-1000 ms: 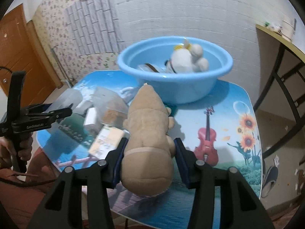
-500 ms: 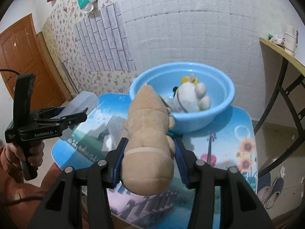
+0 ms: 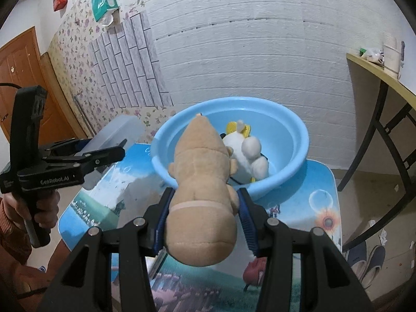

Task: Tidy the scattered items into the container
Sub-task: 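Lift the frosted lid and tan plush and carry both toward the blue basin, then lower the lid and plush into the basin and open both grippers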

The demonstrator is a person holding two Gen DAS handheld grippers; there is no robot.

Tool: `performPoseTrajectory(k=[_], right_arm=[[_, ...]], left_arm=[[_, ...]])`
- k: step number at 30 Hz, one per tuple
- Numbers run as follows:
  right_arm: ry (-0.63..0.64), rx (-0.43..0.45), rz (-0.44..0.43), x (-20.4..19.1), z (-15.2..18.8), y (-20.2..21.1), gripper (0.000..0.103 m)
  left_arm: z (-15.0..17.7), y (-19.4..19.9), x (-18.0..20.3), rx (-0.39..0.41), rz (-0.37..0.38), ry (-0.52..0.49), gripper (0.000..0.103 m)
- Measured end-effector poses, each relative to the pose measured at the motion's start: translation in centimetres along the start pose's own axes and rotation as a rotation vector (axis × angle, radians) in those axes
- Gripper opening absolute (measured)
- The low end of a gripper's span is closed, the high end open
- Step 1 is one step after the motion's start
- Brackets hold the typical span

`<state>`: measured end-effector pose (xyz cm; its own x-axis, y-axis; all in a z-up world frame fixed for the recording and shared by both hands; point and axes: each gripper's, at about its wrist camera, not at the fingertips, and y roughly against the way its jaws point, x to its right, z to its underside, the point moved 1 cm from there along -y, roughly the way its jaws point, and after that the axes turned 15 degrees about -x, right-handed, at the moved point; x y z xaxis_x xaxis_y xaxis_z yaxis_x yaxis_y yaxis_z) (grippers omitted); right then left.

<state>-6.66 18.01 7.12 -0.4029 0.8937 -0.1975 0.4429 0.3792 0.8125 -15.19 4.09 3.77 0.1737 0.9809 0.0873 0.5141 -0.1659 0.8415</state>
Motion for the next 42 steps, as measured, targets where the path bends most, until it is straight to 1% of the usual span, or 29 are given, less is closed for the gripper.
performPoseTrajectory(k=[2,9,16,23,25,30,33,34,37,42], right_arm=[[-0.009,0.002,-0.004,0.5,-0.5,-0.4,0.047],[-0.022,0.0,0.02,1.7,-1.9,-1.6,0.047],[-0.033,-0.008,0.042,2.8,-2.8,-2.7,0.047],[-0.052,-0.01,0.029,3.7,-2.9,-3.6,0.047],[-0.053,-0.011,0.025,3.7,-3.0,-3.7,0.047],[-0.052,-0.012,0.019,3.8,-3.3,-4.2,0.047],[-0.05,-0.007,0.02,3.8,-3.5,-4.4,0.047],[-0.049,-0.006,0.022,3.7,-3.5,-4.5,0.048],[-0.044,-0.009,0.023,3.6,-3.6,-4.7,0.05],[-0.048,-0.009,0.03,3.4,-3.6,-4.7,0.05]], left_arm=[[-0.7,-0.5,0.5,-0.003,0.009,-0.009,0.062],[-2.8,-2.8,1.9,-0.027,0.033,-0.048,0.062],[-3.9,-5.3,2.9,-0.065,0.042,-0.076,0.062],[-4.6,-7.1,3.3,-0.093,0.047,-0.097,0.062],[-4.8,-7.3,3.3,-0.091,0.038,-0.097,0.062],[-4.9,-7.6,3.6,-0.095,0.048,-0.095,0.063],[-4.9,-7.5,3.6,-0.097,0.056,-0.099,0.069],[-4.9,-7.4,3.6,-0.094,0.055,-0.102,0.07],[-5.0,-7.3,3.7,-0.09,0.052,-0.107,0.071],[-4.7,-7.0,3.6,-0.09,0.053,-0.103,0.071]])
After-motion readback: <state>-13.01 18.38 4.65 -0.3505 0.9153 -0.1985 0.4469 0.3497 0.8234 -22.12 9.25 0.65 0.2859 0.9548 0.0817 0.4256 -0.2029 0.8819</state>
